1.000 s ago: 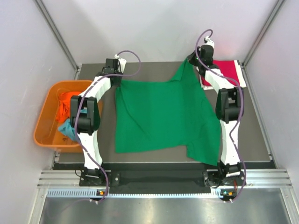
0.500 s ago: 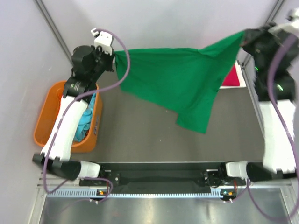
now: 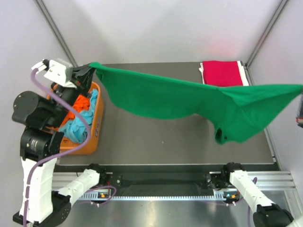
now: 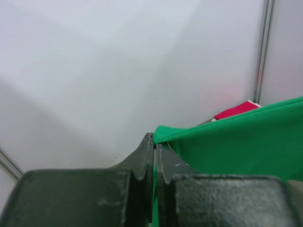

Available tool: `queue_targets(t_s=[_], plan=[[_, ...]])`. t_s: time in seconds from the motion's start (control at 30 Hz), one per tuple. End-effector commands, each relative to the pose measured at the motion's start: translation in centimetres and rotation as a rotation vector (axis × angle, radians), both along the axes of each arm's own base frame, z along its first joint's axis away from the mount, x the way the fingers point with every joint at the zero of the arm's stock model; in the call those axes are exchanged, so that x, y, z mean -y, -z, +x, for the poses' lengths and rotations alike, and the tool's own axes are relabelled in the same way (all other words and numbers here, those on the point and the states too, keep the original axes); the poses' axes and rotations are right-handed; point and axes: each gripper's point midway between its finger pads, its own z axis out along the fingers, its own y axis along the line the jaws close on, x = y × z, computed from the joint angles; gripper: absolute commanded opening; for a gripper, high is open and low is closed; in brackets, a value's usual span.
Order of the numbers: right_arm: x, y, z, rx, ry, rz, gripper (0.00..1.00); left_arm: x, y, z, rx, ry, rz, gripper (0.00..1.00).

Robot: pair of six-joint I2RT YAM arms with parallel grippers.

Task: Fold and stack the t-shirts
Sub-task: Flatten the tshirt out

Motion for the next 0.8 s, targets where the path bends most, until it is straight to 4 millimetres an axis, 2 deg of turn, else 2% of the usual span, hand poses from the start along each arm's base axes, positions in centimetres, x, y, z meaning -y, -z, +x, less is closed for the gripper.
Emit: queue_targets(t_s=[0.0,0.03,0.1,0.17,0.2,0.23,0.27,0.3,0.33,0.37,0.4,0.43,0.47,0.5,0.53,0.57,0.63,0.77], plan=[[1.2,0.3,0.0,-0.021,0.066,0.022,0.00,0.2,0.8,0.1,-0.037,0.013,0.018,0.00],[1.3,0.4,1.4,-0.047,0.083,0.017,0.00,0.3,1.2,0.3,-0.049,0.015,0.027,0.00],[2.1,0.6,2.9,-0.079,0.134,0.011,0.00,0.5,1.9,0.9,-0.074,0.011,0.047,0.00],[2.0,0.5,5.5,-0.102,0.142,-0.013,0.00,0.2,2.3,1.9,-0.080,-0.018,0.052,0.00],[1.8,1.1,7.0,-0.132,0.141,-0.039,0.00,0.1,2.5,2.4,-0.073,-0.033,0.060,0.00],[1.6,1.5,9.2,-0.157,0.143,-0.046,0.00,0.0,3.1,3.2,-0.078,-0.049,0.066,0.00],[1.5,2.0,10.5,-0.177,0.147,-0.057,0.00,-0.2,4.8,4.8,-0.111,-0.088,0.077,0.00],[1.5,3.9,12.7,-0.233,0.157,-0.072,0.00,-0.3,5.3,5.8,-0.110,-0.111,0.102,0.00],[1.4,4.1,14.7,-0.230,0.162,-0.072,0.00,-0.2,7.0,7.7,-0.164,-0.136,0.124,0.00],[1.2,4.6,15.8,-0.232,0.154,-0.082,0.00,-0.6,7.5,8.6,-0.186,-0.172,0.130,0.00],[0.0,4.8,16.9,-0.231,0.096,-0.123,0.00,-0.6,7.9,9.2,-0.191,-0.179,0.149,0.00],[-0.5,4.1,17.9,-0.201,0.071,-0.139,0.00,-0.4,8.3,10.0,-0.197,-0.184,0.156,0.00],[-0.9,3.6,18.3,-0.190,0.050,-0.153,0.00,-0.4,8.2,10.2,-0.188,-0.185,0.157,0.00],[-1.4,2.3,18.0,-0.158,0.026,-0.183,0.00,-1.0,8.0,10.6,-0.180,-0.227,0.148,0.00],[-1.4,1.9,18.6,-0.176,0.029,-0.193,0.00,-0.9,6.8,10.6,-0.151,-0.222,0.135,0.00],[-1.3,0.3,17.5,-0.145,0.035,-0.196,0.00,-0.7,6.3,10.5,-0.145,-0.208,0.120,0.00],[-1.4,-0.3,16.5,-0.142,0.022,-0.200,0.00,-0.7,4.9,9.6,-0.123,-0.196,0.099,0.00],[-2.2,-2.4,12.0,-0.058,-0.043,-0.174,0.00,-0.5,2.5,6.4,-0.062,-0.134,0.053,0.00]])
